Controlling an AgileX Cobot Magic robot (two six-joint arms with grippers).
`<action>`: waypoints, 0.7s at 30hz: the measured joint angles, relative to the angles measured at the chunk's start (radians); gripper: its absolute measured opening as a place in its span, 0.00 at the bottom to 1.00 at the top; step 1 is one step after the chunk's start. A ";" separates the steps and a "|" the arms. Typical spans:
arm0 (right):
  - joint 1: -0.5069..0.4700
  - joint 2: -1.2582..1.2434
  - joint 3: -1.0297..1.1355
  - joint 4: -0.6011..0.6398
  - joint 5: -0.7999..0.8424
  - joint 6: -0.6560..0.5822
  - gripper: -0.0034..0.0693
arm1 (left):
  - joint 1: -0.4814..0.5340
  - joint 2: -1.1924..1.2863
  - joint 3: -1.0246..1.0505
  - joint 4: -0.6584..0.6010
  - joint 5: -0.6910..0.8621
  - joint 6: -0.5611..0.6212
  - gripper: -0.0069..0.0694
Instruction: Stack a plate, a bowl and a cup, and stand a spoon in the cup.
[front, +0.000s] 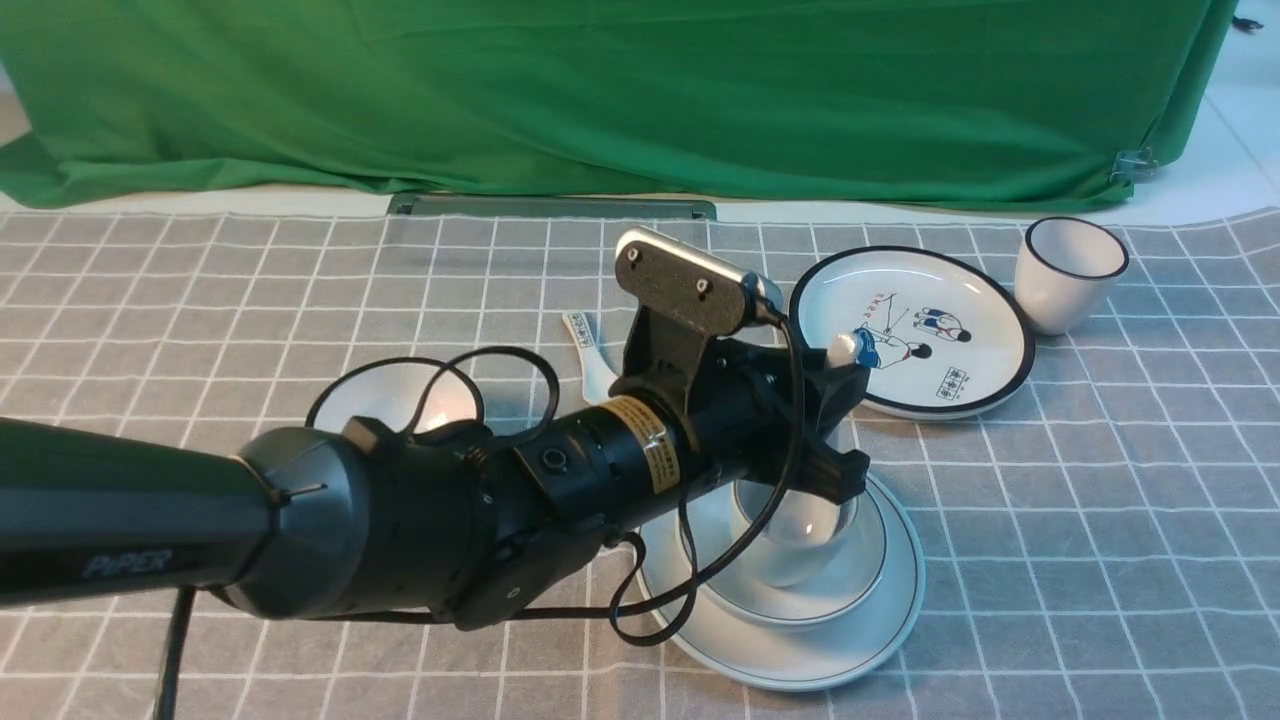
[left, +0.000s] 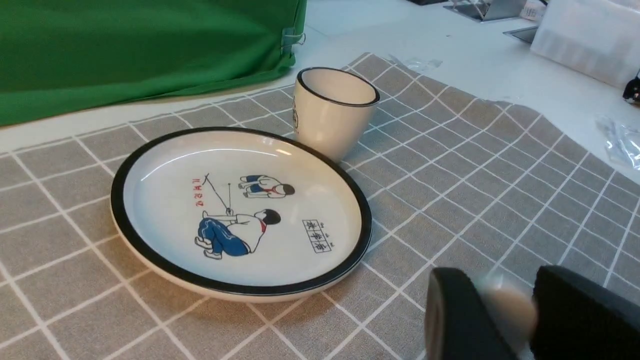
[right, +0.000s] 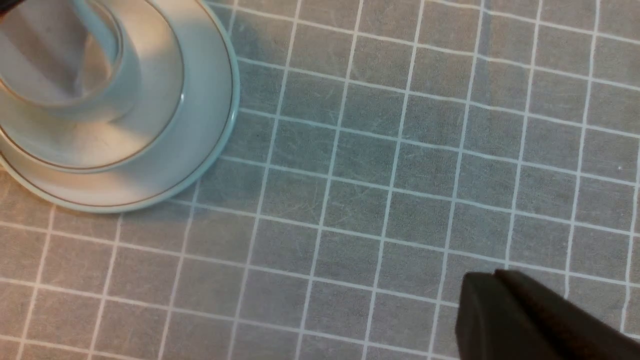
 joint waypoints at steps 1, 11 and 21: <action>0.000 0.000 0.000 0.000 0.000 -0.005 0.11 | 0.000 0.000 0.000 0.000 0.001 0.000 0.45; 0.000 -0.259 0.036 -0.001 -0.129 -0.046 0.11 | 0.018 -0.358 0.000 -0.012 0.628 0.025 0.46; 0.000 -0.878 0.485 -0.001 -0.740 -0.050 0.13 | 0.060 -0.940 0.299 -0.004 0.831 0.020 0.10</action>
